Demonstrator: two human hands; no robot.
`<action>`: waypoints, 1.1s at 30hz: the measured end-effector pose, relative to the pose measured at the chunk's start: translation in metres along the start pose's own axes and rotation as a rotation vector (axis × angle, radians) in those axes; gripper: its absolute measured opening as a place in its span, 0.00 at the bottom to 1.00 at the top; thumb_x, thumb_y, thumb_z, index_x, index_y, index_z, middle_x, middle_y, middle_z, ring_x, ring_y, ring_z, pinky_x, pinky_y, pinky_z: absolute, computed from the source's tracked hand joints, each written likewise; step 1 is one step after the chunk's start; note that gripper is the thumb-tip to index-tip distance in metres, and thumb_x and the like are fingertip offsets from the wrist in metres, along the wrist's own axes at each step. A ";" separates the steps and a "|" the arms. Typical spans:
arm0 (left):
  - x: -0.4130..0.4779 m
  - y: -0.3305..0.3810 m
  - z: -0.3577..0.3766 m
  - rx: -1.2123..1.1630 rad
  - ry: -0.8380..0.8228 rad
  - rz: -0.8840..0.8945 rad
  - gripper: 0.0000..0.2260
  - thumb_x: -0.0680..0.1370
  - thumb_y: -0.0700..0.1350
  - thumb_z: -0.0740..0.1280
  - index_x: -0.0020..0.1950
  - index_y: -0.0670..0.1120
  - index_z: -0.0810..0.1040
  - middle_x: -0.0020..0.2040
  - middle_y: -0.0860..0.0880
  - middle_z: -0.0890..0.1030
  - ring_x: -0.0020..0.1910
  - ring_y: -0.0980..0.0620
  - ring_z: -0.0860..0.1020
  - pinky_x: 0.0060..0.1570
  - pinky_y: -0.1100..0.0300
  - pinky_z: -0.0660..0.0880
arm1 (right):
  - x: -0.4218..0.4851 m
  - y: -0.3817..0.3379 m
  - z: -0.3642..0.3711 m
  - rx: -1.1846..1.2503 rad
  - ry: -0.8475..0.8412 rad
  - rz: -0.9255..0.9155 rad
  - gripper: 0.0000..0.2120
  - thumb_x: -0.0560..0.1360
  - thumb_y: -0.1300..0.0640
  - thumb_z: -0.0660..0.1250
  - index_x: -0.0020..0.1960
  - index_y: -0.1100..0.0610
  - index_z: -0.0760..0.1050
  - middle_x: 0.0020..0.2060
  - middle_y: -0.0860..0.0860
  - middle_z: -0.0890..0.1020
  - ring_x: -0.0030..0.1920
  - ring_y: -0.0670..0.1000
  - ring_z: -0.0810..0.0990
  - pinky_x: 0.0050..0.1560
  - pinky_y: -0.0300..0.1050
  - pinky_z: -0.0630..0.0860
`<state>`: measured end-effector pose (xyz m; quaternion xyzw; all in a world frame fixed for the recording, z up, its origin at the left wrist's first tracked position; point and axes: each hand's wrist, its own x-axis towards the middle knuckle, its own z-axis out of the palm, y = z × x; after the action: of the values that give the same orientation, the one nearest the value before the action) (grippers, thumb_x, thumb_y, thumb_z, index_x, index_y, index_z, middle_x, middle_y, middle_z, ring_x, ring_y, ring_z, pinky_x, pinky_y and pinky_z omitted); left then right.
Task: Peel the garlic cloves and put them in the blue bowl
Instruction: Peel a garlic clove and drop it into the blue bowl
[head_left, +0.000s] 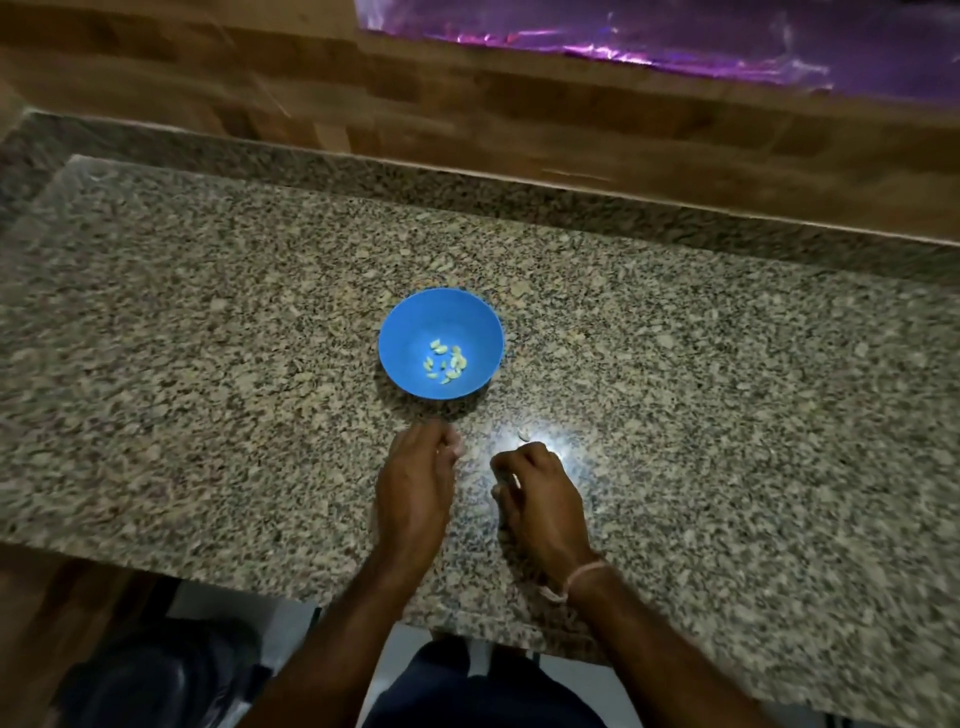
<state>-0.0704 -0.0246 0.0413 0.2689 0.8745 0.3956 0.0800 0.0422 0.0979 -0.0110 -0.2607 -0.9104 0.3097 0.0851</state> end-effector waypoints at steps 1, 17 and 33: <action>0.014 0.008 -0.006 0.013 0.050 0.026 0.07 0.81 0.41 0.67 0.46 0.52 0.75 0.42 0.57 0.76 0.44 0.52 0.75 0.37 0.53 0.71 | 0.001 -0.001 -0.002 0.041 0.023 0.011 0.10 0.78 0.55 0.68 0.59 0.50 0.79 0.53 0.50 0.76 0.55 0.56 0.77 0.43 0.53 0.78; 0.012 0.003 0.004 -0.064 -0.130 0.164 0.03 0.81 0.48 0.69 0.55 0.53 0.80 0.51 0.56 0.78 0.47 0.57 0.77 0.42 0.56 0.74 | 0.042 -0.011 0.003 -0.128 0.187 0.214 0.07 0.73 0.67 0.69 0.42 0.56 0.75 0.41 0.52 0.75 0.44 0.56 0.74 0.36 0.52 0.71; -0.008 0.008 0.054 -0.742 -0.241 -0.582 0.01 0.78 0.40 0.74 0.47 0.44 0.85 0.38 0.39 0.86 0.38 0.41 0.82 0.41 0.49 0.78 | 0.004 -0.024 -0.017 1.363 0.160 0.776 0.04 0.78 0.70 0.70 0.47 0.63 0.80 0.35 0.59 0.83 0.31 0.53 0.82 0.42 0.52 0.83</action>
<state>-0.0413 0.0107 0.0098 0.0102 0.6977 0.6080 0.3788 0.0341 0.0927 0.0172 -0.4718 -0.3551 0.7873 0.1773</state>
